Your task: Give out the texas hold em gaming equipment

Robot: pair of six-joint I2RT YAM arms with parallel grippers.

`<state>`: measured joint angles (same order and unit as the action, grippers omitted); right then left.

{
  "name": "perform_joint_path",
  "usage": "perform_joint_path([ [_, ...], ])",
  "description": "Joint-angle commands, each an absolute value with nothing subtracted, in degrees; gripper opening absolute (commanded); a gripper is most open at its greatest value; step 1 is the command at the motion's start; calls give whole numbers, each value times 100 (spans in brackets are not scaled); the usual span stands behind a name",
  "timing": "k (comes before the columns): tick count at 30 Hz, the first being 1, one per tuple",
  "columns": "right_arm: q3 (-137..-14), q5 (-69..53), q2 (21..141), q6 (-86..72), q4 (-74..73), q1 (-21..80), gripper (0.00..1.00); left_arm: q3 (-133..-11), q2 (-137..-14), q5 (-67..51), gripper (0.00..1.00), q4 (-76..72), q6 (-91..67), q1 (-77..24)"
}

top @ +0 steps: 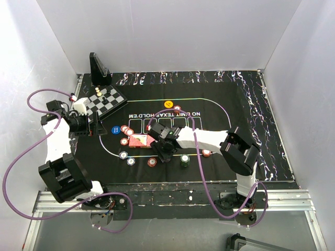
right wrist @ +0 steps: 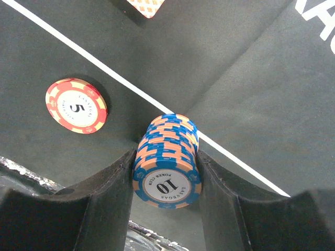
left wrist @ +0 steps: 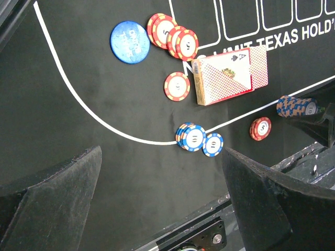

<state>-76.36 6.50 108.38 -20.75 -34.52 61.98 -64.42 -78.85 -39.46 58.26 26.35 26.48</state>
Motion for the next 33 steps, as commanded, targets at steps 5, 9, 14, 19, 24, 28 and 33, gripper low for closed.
perform_joint_path([
  [5, -7893, 721, 10564, -1995, -3586, 6188, 58, -6381, -7638, -4096, 100, 5792, 2751, 2628],
  [9, -7893, 721, 10529, -1978, -3586, 6188, 60, -6381, -7629, -4104, 100, 5783, 2751, 2628],
  [14, -7884, 738, 10503, -1995, -3577, 6188, 59, -6372, -7629, -4113, 100, 5783, 2760, 2628],
  [19, -7893, 773, 10450, -1986, -3595, 6188, 57, -6389, -7638, -4122, 100, 5792, 2760, 2628],
  [24, -7893, 800, 10459, -1986, -3577, 6188, 54, -6407, -7646, -4131, 100, 5801, 2760, 2628],
  [28, -7858, 791, 10520, -1995, -3560, 6187, 47, -6425, -7638, -4104, 100, 5801, 2760, 2628],
  [33, -7761, 721, 10529, -2030, -3498, 6126, 38, -6434, -7629, -4087, 100, 5810, 2769, 2628],
])
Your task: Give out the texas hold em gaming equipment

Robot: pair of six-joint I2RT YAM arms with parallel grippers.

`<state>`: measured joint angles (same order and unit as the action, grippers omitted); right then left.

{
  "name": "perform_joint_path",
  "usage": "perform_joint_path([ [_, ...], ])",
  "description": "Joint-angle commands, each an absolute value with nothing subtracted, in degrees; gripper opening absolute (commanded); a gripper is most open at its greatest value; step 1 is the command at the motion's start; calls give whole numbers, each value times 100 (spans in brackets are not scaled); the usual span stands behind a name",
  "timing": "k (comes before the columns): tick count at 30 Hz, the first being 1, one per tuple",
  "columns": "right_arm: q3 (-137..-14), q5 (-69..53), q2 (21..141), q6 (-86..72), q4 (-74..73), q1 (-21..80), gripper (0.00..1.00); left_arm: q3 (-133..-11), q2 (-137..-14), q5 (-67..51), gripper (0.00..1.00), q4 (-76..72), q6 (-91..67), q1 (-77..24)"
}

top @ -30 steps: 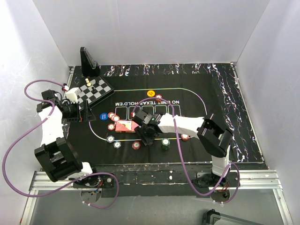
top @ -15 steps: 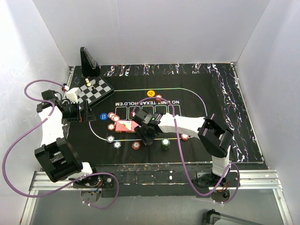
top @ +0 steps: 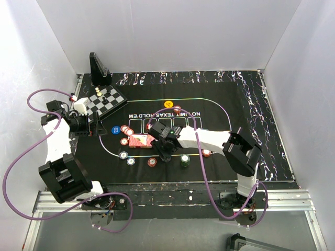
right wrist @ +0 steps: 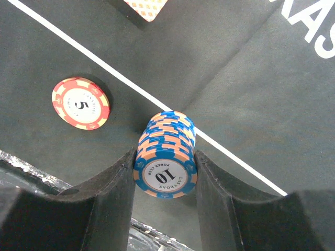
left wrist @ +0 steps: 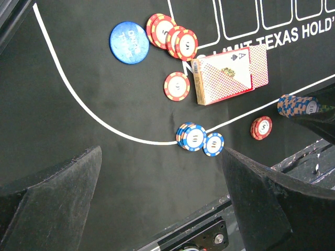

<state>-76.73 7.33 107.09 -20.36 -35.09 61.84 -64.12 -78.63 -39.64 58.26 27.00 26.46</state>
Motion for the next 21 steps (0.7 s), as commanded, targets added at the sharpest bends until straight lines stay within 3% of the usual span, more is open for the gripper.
perform_joint_path([
  [1, -7743, 695, 10529, -2039, -3472, 6109, 35, -6442, -7638, -4087, 100, 5818, 2769, 2628],
  [5, -7664, 650, 10503, -2065, -3401, 6012, 13, -6504, -7629, -4096, 100, 5810, 2769, 2628],
  [8, -7603, 642, 10442, -2065, -3314, 5968, 3, -6513, -7629, -4096, 100, 5827, 2760, 2628],
  [21, -8208, 1028, 9985, -1785, -3744, 5696, 1, -6601, -7673, -4113, 100, 5818, 2716, 2628],
])
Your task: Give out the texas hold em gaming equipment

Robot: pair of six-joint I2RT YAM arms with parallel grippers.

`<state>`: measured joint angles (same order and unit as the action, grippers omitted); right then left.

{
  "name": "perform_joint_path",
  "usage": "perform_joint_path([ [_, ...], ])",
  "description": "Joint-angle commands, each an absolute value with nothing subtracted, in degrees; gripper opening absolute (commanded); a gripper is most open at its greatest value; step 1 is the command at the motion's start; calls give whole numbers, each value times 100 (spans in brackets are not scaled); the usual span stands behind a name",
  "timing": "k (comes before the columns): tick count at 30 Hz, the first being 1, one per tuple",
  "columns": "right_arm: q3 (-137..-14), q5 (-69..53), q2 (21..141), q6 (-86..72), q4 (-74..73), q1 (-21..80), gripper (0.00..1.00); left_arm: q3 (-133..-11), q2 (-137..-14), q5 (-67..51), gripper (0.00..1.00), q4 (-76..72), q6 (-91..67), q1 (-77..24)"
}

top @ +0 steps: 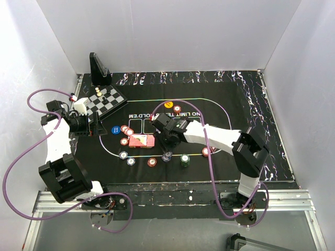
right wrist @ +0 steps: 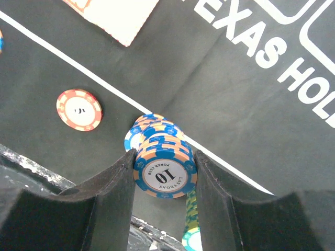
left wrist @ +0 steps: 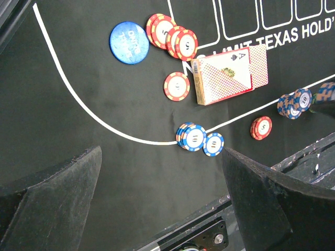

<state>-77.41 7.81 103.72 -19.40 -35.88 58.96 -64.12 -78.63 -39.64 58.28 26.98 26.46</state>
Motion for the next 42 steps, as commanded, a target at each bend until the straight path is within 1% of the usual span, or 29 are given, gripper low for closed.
perform_joint_path([
  [1, -8261, 1046, 9976, -1775, -3779, 5617, 1, -6601, -7682, -4105, 100, 5818, 2725, 2628],
  [5, -8560, 1151, 10081, -1644, -3867, 5187, 1, -6583, -7673, -4078, 100, 5810, 2725, 2628],
  [9, -9016, 1274, 10423, -1547, -3981, 4546, 1, -6574, -7682, -4052, 100, 5792, 2733, 2628],
  [19, -10572, 1679, 11943, -1626, -4166, 3218, 1, -6601, -7805, -4034, 100, 5766, 2698, 2628],
  [25, -11530, 1635, 12918, -1609, -4333, 2910, 1, -6574, -7857, -4017, 100, 5695, 2707, 2628],
  [29, -12084, 1538, 13499, -1547, -4464, 2874, 1, -6592, -7910, -4052, 100, 5678, 2681, 2628],
  [32, -12418, 1521, 13781, -1556, -4579, 2874, 1, -6574, -7919, -4069, 100, 5651, 2672, 2628],
  [37, -12568, 1512, 13983, -1564, -4605, 2830, 2, -6592, -7875, -4069, 100, 5686, 2689, 2628],
  [38, -12612, 1494, 14010, -1556, -4623, 2821, 4, -6583, -7849, -4069, 100, 5695, 2689, 2628],
  [39, -12665, 1468, 14036, -1556, -4658, 2795, 9, -6583, -7840, -4052, 100, 5704, 2698, 2628],
  [42, -12691, 1345, 14036, -1547, -4693, 2786, 30, -6557, -7796, -4060, 100, 5713, 2716, 2628],
])
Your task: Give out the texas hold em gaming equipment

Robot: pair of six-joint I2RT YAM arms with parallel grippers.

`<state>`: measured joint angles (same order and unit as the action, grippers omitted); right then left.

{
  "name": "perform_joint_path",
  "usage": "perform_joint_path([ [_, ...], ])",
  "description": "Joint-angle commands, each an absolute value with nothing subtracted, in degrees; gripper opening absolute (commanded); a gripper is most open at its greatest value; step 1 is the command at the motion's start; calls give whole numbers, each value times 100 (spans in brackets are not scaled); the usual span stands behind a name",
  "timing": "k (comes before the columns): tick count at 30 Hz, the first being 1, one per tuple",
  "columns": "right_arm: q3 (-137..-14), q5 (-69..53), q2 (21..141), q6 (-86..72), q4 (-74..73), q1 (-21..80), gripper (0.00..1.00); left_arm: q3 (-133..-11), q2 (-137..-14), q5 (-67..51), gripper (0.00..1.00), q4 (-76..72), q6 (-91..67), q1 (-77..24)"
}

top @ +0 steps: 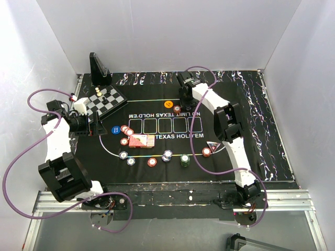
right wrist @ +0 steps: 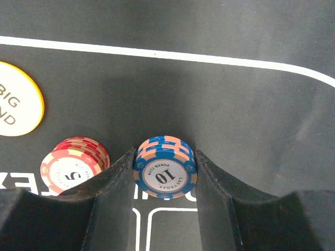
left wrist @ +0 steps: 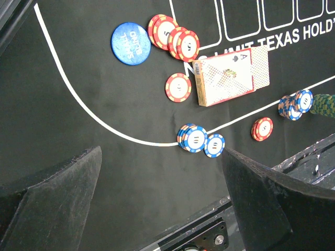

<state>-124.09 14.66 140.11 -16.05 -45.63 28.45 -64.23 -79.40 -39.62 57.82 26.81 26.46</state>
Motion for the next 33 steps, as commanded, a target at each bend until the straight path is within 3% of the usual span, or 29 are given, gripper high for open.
perform_joint_path([
  [1, -12700, 1301, 14019, -1512, -4693, 2795, 37, -6548, -7778, -4061, 100, 5713, 2725, 2628],
  [6, -12709, 1266, 13835, -1547, -4764, 2777, 56, -6504, -7691, -4078, 100, 5739, 2707, 2637],
  [12, -12814, 1292, 13325, -1556, -4887, 2795, 71, -6478, -7533, -4096, 100, 5739, 2681, 2628],
  [20, -12306, 1406, 12175, -1599, -4904, 3277, 74, -6513, -7392, -4131, 100, 5810, 2628, 2628],
  [27, -10286, 1231, 10847, -1547, -4307, 4656, 81, -6592, -7383, -4219, 100, 5854, 2558, 2628],
  [33, -9037, 642, 10477, -1942, -3842, 5475, 86, -6495, -7286, -4201, 100, 5818, 2558, 2628],
])
